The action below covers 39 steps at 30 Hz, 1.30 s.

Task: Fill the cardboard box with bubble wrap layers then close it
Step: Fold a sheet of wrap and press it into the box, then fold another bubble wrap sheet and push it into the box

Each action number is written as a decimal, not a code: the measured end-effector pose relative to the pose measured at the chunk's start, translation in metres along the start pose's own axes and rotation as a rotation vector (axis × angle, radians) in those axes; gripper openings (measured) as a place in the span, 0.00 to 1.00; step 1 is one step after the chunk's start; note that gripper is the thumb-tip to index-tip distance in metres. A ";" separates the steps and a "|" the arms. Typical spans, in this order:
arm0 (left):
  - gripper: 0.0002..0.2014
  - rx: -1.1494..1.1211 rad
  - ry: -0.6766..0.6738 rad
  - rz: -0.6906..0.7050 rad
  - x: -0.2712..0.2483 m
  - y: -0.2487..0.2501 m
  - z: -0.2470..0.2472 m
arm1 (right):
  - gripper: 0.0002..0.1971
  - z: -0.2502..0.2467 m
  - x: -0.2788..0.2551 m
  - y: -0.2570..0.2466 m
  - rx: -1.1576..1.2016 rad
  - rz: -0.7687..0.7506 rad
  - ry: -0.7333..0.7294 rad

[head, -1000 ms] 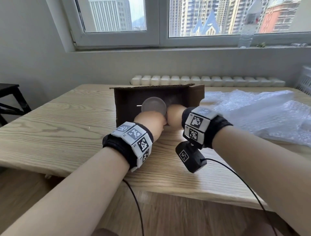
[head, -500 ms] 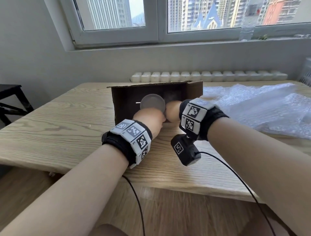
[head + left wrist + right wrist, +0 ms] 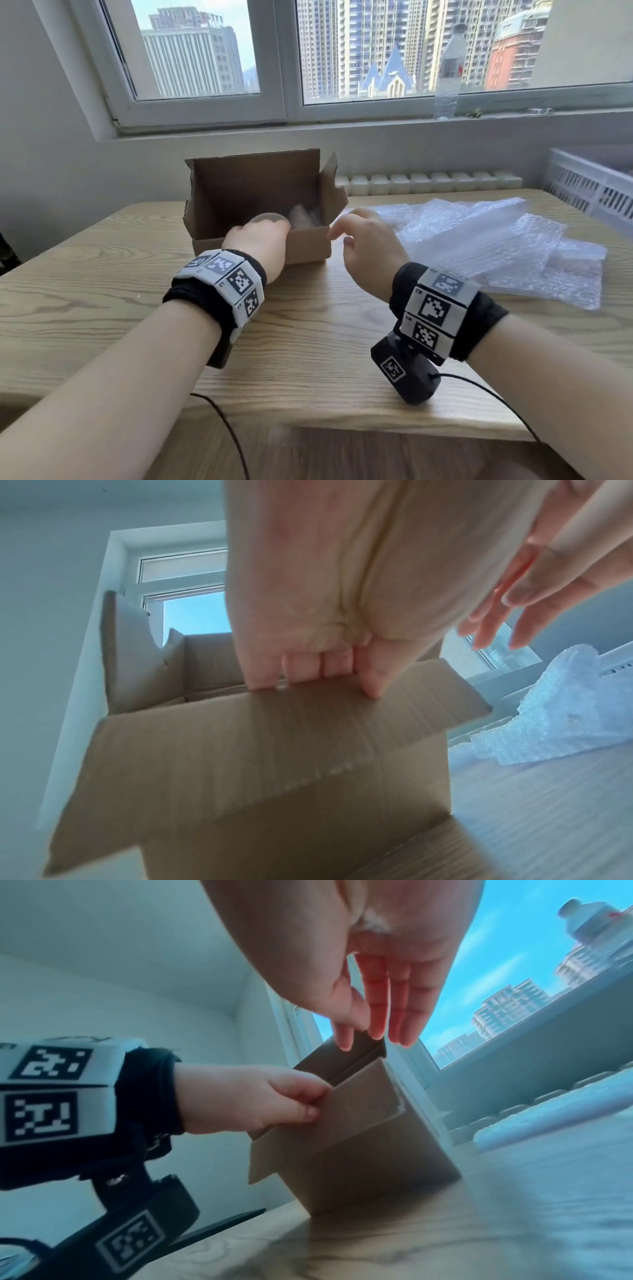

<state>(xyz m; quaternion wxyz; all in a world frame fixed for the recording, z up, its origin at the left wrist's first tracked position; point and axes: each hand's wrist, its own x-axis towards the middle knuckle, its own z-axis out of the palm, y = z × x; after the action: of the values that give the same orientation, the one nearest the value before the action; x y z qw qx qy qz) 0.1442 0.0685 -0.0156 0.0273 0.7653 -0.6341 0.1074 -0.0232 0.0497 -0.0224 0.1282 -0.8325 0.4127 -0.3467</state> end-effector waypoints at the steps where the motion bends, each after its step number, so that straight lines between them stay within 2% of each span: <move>1: 0.22 0.004 0.034 -0.017 0.001 0.002 0.000 | 0.17 -0.004 0.001 0.007 -0.032 0.028 -0.009; 4: 0.28 0.013 0.093 -0.070 0.006 0.010 0.002 | 0.18 -0.019 0.004 0.027 -0.294 0.189 -0.208; 6: 0.29 -0.003 0.105 -0.078 0.009 0.012 0.004 | 0.16 -0.027 0.008 0.044 -0.508 0.291 -0.338; 8: 0.30 -0.018 0.109 -0.078 0.013 0.010 0.005 | 0.13 -0.036 0.010 0.059 -0.617 0.383 -0.425; 10: 0.31 -0.030 0.076 -0.084 0.015 0.010 0.005 | 0.10 -0.042 0.012 0.067 -0.645 0.438 -0.476; 12: 0.31 -0.054 0.012 -0.085 0.015 0.014 0.002 | 0.13 -0.046 0.012 0.071 -0.622 0.430 -0.423; 14: 0.31 -0.073 -0.009 -0.080 0.013 0.020 -0.002 | 0.11 -0.049 0.013 0.074 -0.525 0.348 -0.272; 18: 0.30 -0.153 0.138 0.028 0.005 0.038 -0.010 | 0.18 -0.057 0.017 0.067 -0.195 0.164 0.121; 20: 0.33 -0.281 0.166 0.098 0.001 0.048 -0.013 | 0.16 -0.065 0.017 0.056 -0.031 0.081 0.305; 22: 0.39 -0.480 0.132 0.139 -0.003 0.058 -0.017 | 0.13 -0.074 0.017 0.044 0.162 0.062 0.379; 25: 0.47 -0.805 0.079 0.119 -0.007 0.069 -0.024 | 0.09 -0.082 0.019 0.035 0.437 0.112 0.353; 31: 0.47 -1.206 0.021 0.057 -0.012 0.070 -0.035 | 0.11 -0.083 0.009 0.022 0.719 0.150 0.185; 34: 0.53 -1.178 -0.002 0.026 -0.013 0.067 -0.033 | 0.13 -0.085 0.006 0.017 0.888 0.183 0.119; 36: 0.60 -1.147 -0.008 -0.007 -0.014 0.066 -0.033 | 0.24 -0.086 0.004 0.013 1.008 0.218 0.060; 38: 0.64 -1.149 -0.005 -0.065 -0.016 0.064 -0.033 | 0.29 -0.087 0.002 0.010 1.022 0.225 0.010; 39: 0.63 -1.151 0.004 -0.092 -0.016 0.062 -0.033 | 0.29 -0.087 0.000 0.007 1.009 0.236 0.005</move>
<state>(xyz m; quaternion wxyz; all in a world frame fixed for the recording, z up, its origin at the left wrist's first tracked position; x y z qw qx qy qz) 0.0765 0.0780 0.0072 0.4452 0.6537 -0.5564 -0.2548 -0.0873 0.0514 0.0376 0.5509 -0.6142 0.2855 -0.4877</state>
